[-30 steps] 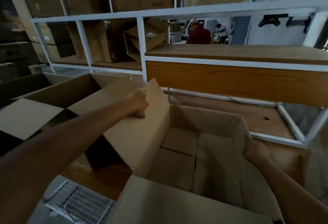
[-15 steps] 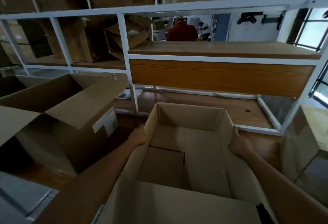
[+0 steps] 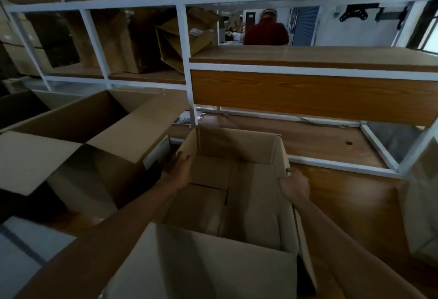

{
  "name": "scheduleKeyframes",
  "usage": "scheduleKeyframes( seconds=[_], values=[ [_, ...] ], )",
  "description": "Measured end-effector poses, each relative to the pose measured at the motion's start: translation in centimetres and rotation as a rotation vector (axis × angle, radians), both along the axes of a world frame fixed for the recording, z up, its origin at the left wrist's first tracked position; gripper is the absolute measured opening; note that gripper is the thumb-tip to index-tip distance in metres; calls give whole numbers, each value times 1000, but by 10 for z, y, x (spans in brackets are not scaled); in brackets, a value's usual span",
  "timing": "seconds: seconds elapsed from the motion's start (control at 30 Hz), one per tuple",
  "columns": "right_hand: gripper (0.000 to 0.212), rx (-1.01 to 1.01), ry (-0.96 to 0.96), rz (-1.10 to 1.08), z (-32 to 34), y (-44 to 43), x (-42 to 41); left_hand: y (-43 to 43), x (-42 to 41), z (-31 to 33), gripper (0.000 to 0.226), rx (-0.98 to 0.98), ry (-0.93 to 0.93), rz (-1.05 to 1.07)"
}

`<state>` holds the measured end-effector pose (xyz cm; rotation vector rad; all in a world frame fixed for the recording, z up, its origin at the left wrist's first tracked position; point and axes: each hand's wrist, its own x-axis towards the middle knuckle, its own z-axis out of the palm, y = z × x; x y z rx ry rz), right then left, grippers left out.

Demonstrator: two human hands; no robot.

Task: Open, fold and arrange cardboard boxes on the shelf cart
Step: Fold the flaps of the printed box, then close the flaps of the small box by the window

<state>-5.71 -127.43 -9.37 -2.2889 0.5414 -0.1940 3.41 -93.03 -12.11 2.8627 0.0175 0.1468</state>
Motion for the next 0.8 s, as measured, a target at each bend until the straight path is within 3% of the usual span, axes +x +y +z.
scheduleKeyframes(
  seconds=[0.07,0.37,0.5,0.67,0.8],
  values=[
    [44,-16,13,-5,4,16,-2,-20,-35,37,53,103,28,-159],
    [44,-109,8,81,14,35,-83,-109,-98,60,67,-103,216,-681],
    [28,-46,-53,88,6,37,-152,-142,-165,53,68,-145,169,-727],
    [53,-71,-156,-27,-14,20,-237,-162,-253,46,64,-472,-24,-675],
    [62,-59,-330,-136,-11,-7,-311,-184,-322,40,56,-618,-132,-654]
  ],
)
